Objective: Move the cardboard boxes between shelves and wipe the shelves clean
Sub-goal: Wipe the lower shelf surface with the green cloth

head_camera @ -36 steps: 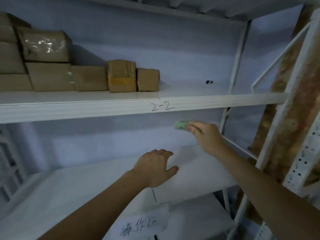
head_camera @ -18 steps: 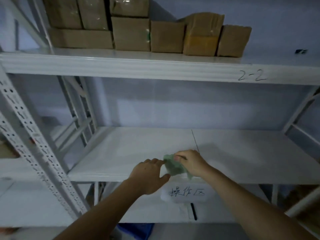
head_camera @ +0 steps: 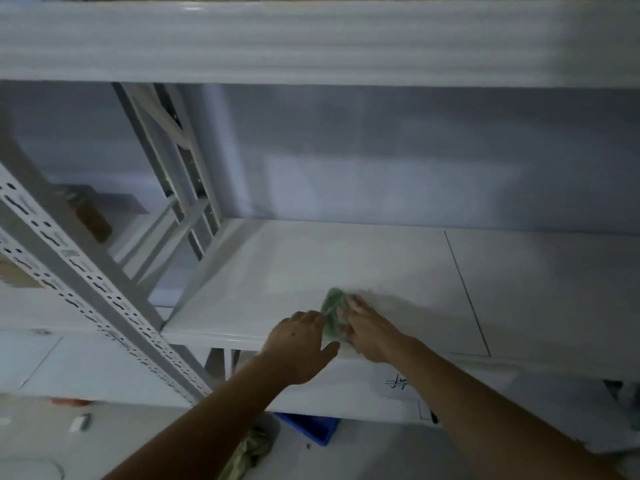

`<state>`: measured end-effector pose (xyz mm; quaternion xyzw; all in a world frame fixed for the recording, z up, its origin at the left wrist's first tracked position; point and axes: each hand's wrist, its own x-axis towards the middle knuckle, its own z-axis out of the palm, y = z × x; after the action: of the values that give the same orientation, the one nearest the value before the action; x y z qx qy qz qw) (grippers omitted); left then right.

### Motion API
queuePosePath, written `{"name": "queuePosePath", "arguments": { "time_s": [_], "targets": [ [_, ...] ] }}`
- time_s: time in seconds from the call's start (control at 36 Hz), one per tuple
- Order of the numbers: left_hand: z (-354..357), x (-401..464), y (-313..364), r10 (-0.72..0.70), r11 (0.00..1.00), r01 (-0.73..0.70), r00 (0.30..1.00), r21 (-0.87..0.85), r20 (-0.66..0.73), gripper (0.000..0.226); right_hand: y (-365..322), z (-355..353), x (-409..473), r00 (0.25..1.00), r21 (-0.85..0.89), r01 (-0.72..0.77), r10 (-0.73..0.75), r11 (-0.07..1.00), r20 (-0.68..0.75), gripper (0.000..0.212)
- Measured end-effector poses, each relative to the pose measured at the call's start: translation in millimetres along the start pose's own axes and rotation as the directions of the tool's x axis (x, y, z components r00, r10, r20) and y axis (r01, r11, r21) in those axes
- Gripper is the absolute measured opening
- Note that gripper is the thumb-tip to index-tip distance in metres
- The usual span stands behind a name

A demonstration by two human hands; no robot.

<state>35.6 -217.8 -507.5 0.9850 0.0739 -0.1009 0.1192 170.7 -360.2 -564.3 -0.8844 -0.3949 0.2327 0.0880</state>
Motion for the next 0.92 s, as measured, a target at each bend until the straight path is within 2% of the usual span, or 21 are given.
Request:
{"name": "queuePosePath", "arguments": {
  "time_s": [0.08,0.17,0.25,0.28,0.33,0.36,0.42,0.47,0.53,0.58,0.72,0.83,0.92],
  "targets": [
    [24,29,-9,0.076,0.994,-0.079,0.996,-0.069,-0.045,0.056,10,13,20,0.999,0.0,-0.037,0.037,0.999,-0.006,0.062],
    [51,67,-13,0.236,0.971,-0.237,0.97,-0.021,-0.052,0.061,26,36,33,0.991,-0.049,0.018,-0.024,0.999,-0.135,0.066],
    [63,97,-6,0.326,0.941,-0.327,0.945,-0.087,-0.029,0.035,18,51,27,0.956,0.103,-0.042,0.07,0.994,-0.285,0.069],
    [63,101,-2,0.337,0.933,-0.338,0.941,-0.128,-0.026,0.038,17,60,29,0.935,0.08,-0.013,0.04,0.997,-0.353,0.072],
    [69,108,0,0.313,0.942,-0.317,0.949,-0.108,-0.044,0.065,18,78,35,0.916,0.007,0.017,-0.013,1.0,-0.401,0.077],
    [69,108,-1,0.277,0.955,-0.283,0.958,-0.088,-0.077,0.076,17,81,39,0.93,0.037,-0.011,0.024,0.999,-0.368,0.077],
    [70,104,-9,0.239,0.966,-0.251,0.958,-0.056,-0.159,0.075,12,84,46,0.949,0.013,-0.038,0.041,0.999,-0.314,0.076],
    [76,98,-22,0.283,0.953,-0.293,0.95,-0.069,-0.13,0.067,0,82,51,0.96,-0.041,-0.02,0.008,0.999,-0.28,0.081],
    [81,97,-40,0.288,0.956,-0.293,0.952,-0.032,-0.107,0.086,-15,76,58,0.966,-0.006,0.007,-0.008,1.0,-0.259,0.083],
    [84,97,-57,0.196,0.974,-0.204,0.977,-0.094,-0.082,0.099,-31,72,65,0.975,-0.001,0.02,-0.02,1.0,-0.223,0.084],
    [79,88,-97,0.09,0.983,-0.104,0.991,-0.151,-0.101,0.086,-73,65,83,0.975,-0.034,0.082,-0.087,0.996,-0.204,0.088],
    [74,77,-129,0.05,0.98,-0.072,0.992,-0.186,-0.119,0.085,-102,69,101,0.978,-0.085,0.113,-0.126,0.99,-0.167,0.094],
    [77,68,-156,0.041,0.985,-0.063,0.99,-0.161,-0.135,0.077,-124,72,114,0.977,-0.128,0.141,-0.159,0.982,-0.142,0.091]
  ]
}}
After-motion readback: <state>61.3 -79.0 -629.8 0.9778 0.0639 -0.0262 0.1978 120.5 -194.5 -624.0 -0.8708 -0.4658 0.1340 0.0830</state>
